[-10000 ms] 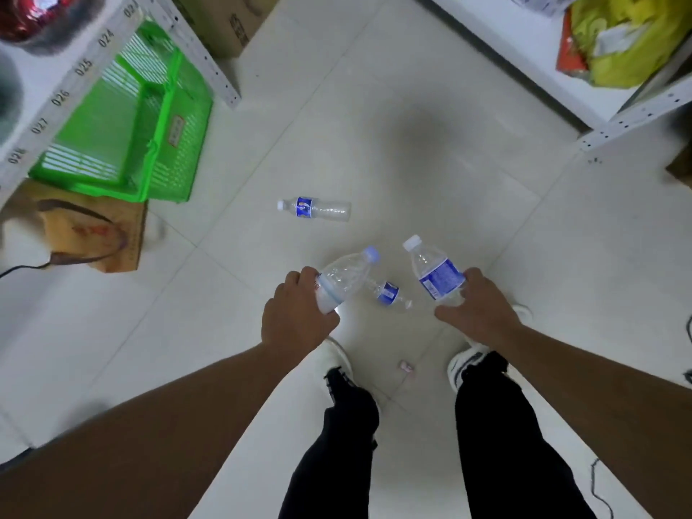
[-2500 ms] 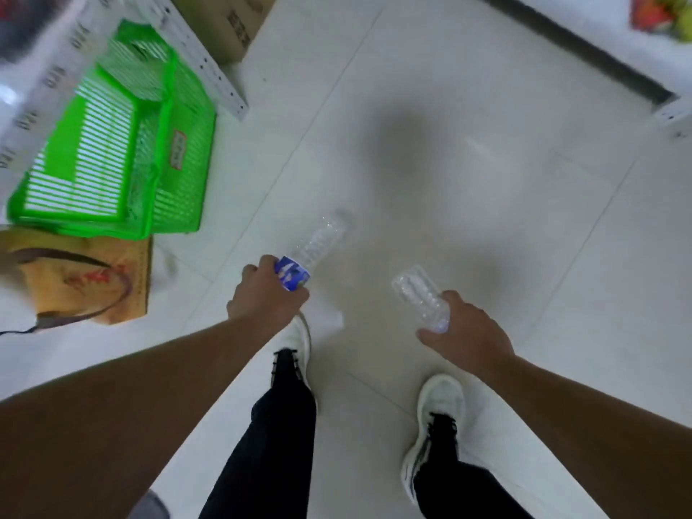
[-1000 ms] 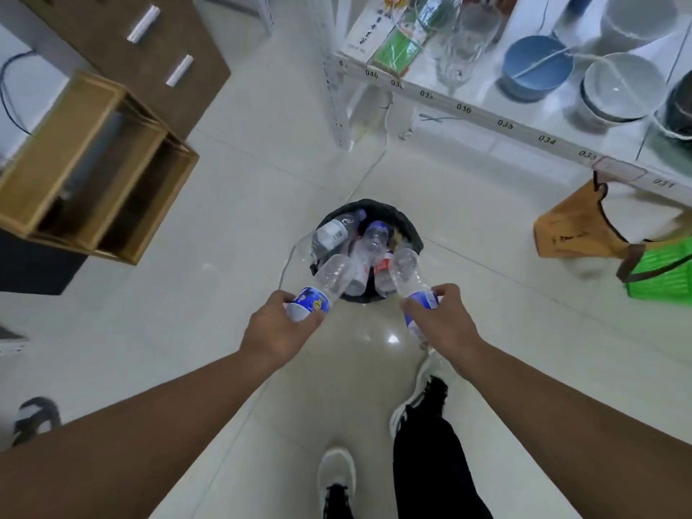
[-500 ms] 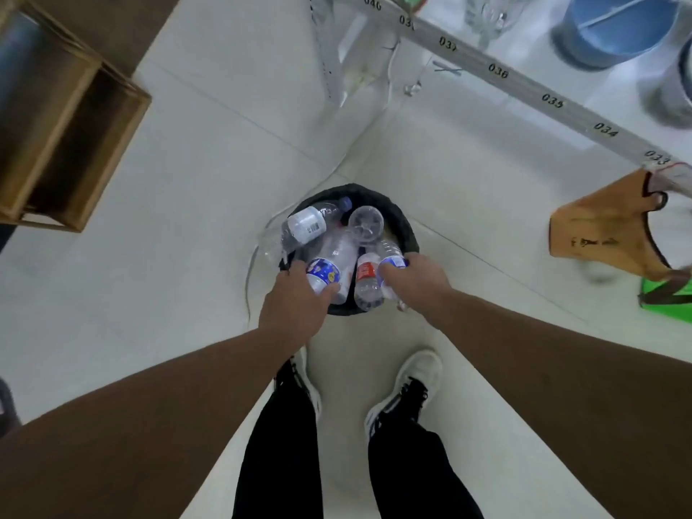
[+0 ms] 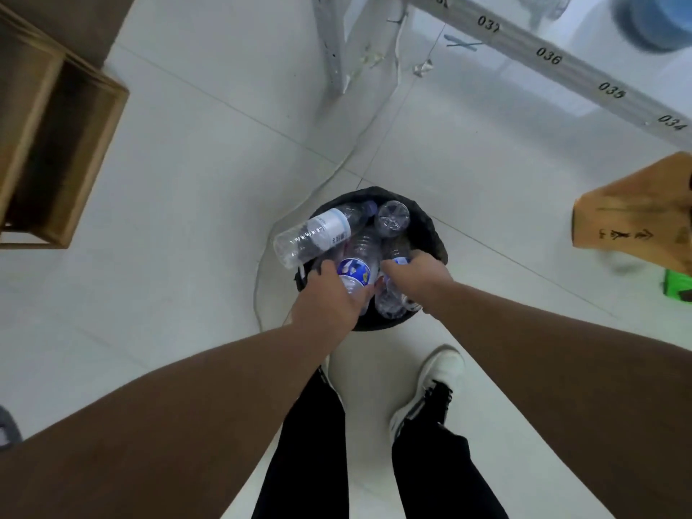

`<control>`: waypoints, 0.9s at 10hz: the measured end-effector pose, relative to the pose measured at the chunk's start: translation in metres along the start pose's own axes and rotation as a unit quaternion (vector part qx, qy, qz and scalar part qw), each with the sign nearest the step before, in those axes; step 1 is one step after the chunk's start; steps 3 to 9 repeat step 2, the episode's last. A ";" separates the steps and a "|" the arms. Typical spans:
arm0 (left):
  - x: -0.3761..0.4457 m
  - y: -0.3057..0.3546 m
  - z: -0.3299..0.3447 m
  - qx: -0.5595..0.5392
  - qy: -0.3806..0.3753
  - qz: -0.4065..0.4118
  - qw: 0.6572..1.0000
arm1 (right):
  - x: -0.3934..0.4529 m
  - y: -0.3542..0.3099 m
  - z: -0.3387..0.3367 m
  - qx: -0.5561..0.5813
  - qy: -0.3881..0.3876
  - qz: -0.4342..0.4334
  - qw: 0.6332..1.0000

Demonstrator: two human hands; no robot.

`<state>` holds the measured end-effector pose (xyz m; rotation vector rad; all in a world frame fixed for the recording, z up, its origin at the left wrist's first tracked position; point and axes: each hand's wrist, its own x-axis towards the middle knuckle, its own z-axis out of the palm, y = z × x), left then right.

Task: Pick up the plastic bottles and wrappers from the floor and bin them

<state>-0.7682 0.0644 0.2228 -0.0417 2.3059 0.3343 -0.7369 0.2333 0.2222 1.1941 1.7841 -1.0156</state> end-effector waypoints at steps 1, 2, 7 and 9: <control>-0.019 0.000 -0.017 0.015 0.014 0.031 0.999 | -0.015 0.003 -0.013 0.032 0.026 -0.012 0.999; -0.031 0.007 -0.044 0.027 0.052 0.064 0.996 | -0.034 0.006 -0.034 0.060 0.043 -0.026 0.997; -0.031 0.007 -0.044 0.027 0.052 0.064 0.996 | -0.034 0.006 -0.034 0.060 0.043 -0.026 0.997; -0.031 0.007 -0.044 0.027 0.052 0.064 0.996 | -0.034 0.006 -0.034 0.060 0.043 -0.026 0.997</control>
